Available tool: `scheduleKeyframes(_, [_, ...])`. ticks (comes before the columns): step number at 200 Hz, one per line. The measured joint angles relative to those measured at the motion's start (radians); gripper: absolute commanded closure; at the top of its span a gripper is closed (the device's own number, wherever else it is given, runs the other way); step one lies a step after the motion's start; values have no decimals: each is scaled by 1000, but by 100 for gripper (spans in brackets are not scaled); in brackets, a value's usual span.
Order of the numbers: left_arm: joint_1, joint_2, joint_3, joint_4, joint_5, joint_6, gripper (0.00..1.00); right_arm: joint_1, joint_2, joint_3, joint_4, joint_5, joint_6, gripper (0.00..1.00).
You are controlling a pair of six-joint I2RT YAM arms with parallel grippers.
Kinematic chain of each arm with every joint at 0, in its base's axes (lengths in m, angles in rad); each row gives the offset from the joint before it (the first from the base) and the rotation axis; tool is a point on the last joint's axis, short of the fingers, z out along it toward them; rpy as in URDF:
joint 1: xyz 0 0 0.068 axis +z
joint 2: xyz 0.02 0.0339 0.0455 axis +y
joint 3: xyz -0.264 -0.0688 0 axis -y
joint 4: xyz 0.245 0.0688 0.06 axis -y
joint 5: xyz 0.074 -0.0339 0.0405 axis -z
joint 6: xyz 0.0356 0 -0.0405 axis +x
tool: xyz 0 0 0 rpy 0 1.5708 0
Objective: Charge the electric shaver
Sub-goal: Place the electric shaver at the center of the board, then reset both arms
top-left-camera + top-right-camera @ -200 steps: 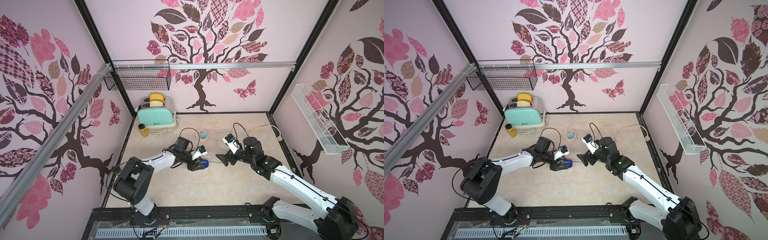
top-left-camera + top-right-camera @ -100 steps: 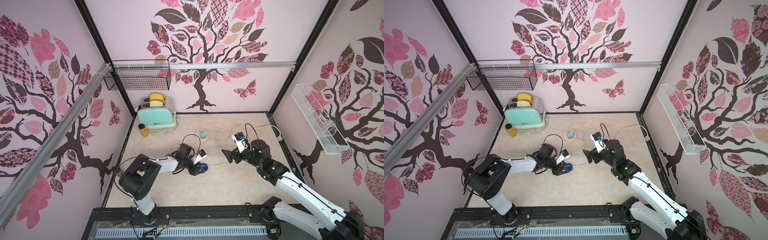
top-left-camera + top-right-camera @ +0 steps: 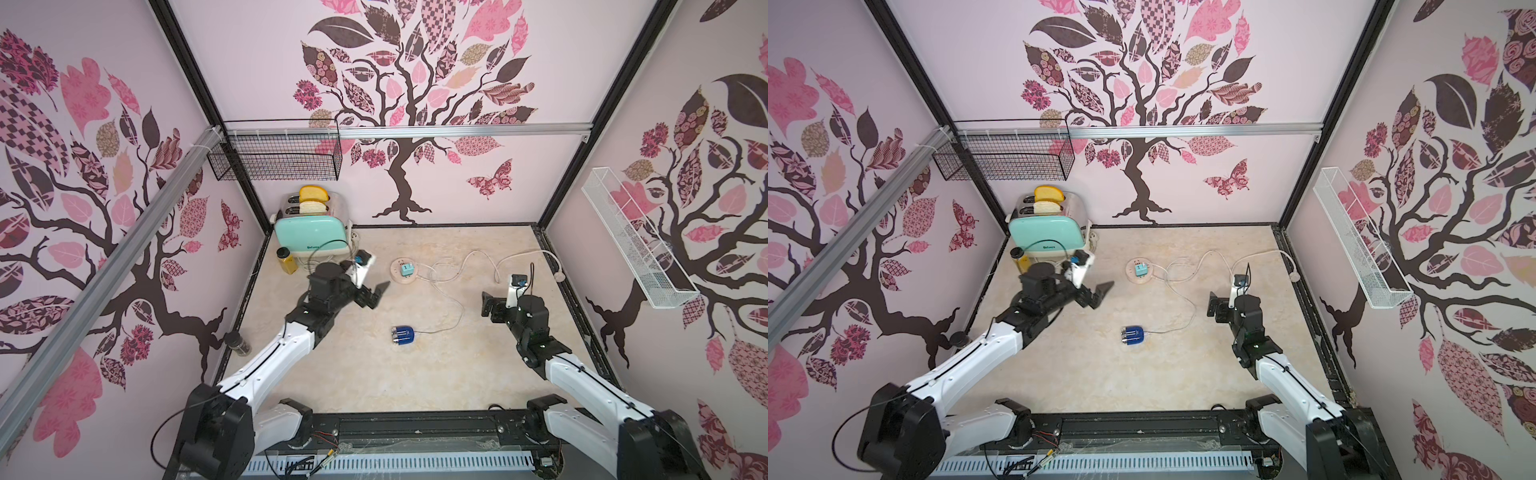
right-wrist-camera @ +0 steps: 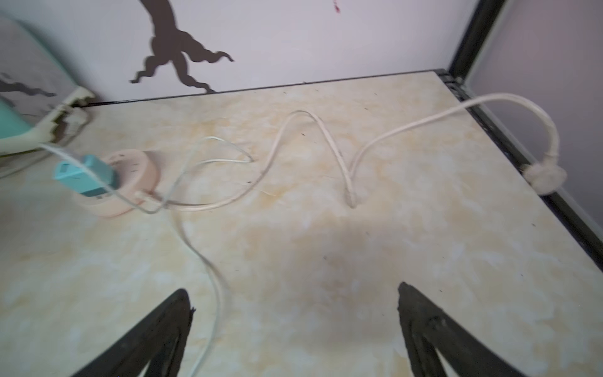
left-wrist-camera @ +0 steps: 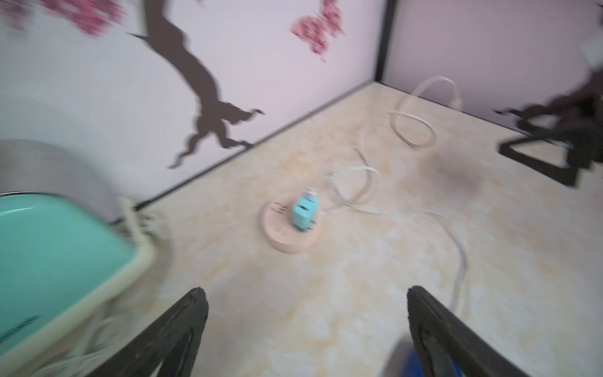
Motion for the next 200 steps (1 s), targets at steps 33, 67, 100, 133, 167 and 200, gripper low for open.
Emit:
scheduleKeyframes(33, [249,51,-153,133,-174,-17,2,-23,219,-90,290,108,-51,1])
scheduleKeyframes(67, [338,200,-271,199,-232,-46,2,-33,371,-53,481,107,-110,1])
scheduleKeyframes(100, [344,269,-266,267,-227,-52,2,-54,458,11,550,72,-125,1])
scheduleKeyframes(133, [344,276,-251,283,-202,-46,2,-114,515,-10,677,-9,-121,1])
scheduleKeyframes(167, [344,272,-254,305,-186,-43,2,-123,518,-18,678,-39,-115,1])
scheduleKeyframes(200, [344,261,-261,327,-177,-43,2,-123,517,-17,679,-50,-108,1])
